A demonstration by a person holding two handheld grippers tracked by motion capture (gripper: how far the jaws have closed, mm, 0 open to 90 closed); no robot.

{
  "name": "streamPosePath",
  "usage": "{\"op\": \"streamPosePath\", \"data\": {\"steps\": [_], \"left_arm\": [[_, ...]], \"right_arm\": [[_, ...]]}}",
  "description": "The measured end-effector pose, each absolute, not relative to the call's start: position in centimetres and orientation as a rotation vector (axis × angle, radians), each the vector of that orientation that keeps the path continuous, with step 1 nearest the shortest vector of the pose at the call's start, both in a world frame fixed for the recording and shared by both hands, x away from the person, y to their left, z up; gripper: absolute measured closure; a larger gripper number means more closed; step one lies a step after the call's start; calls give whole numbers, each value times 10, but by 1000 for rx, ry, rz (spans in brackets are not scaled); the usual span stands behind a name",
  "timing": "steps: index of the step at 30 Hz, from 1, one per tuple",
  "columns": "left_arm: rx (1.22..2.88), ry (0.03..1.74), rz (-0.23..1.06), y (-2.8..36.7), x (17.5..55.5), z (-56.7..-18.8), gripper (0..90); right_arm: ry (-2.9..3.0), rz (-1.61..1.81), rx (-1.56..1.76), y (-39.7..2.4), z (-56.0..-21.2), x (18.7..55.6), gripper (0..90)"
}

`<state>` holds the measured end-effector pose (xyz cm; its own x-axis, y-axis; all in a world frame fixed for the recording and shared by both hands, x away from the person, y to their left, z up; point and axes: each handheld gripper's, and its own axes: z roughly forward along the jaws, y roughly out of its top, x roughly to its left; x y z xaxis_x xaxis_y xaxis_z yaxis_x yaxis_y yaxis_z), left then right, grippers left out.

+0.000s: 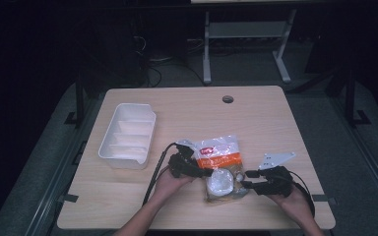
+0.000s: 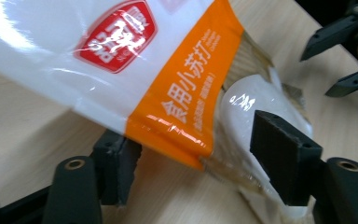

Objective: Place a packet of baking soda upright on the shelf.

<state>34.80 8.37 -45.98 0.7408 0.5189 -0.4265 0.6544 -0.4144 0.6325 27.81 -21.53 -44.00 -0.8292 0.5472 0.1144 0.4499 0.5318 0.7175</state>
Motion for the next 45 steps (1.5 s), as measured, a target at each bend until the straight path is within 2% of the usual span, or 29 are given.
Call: {"op": "streamPosePath", "data": {"steps": [2,3,6,8,10,11,12,15,25,35,36,42,43,45], "left_arm": [[2096,886,-231,82,349,-460,449],[2071,885,-250,82,350,-458,547],[2050,878,-261,83,351,-456,661],[2042,860,-267,83,351,-454,719],[2039,846,-260,83,350,-453,751],[2041,826,-243,83,348,-450,817],[2043,812,-234,82,346,-449,837],[2031,782,-237,81,343,-443,874],[2039,667,-179,79,332,-421,890],[2047,607,-155,79,325,-413,890],[2047,607,-155,79,325,-413,891],[2066,585,-120,77,323,-409,888],[2074,581,-112,77,322,-409,888],[2078,581,-112,78,322,-409,886]], "right_arm": [[2645,1180,870,-216,-441,279,554],[2648,1179,873,-216,-443,279,550],[2647,1176,876,-216,-443,279,539],[2625,1186,905,-218,-442,279,457],[2612,1186,924,-219,-442,279,432],[2588,1203,955,-222,-441,280,393],[2578,1207,966,-223,-441,280,376],[2565,1231,1005,-227,-442,281,348],[2569,1359,1028,-227,-439,285,315],[2577,1524,975,-225,-435,290,584],[2577,1524,975,-225,-435,290,584],[2595,1602,969,-224,-435,293,806],[2595,1602,969,-224,-435,293,806],[2611,1620,977,-223,-435,295,888]]}}
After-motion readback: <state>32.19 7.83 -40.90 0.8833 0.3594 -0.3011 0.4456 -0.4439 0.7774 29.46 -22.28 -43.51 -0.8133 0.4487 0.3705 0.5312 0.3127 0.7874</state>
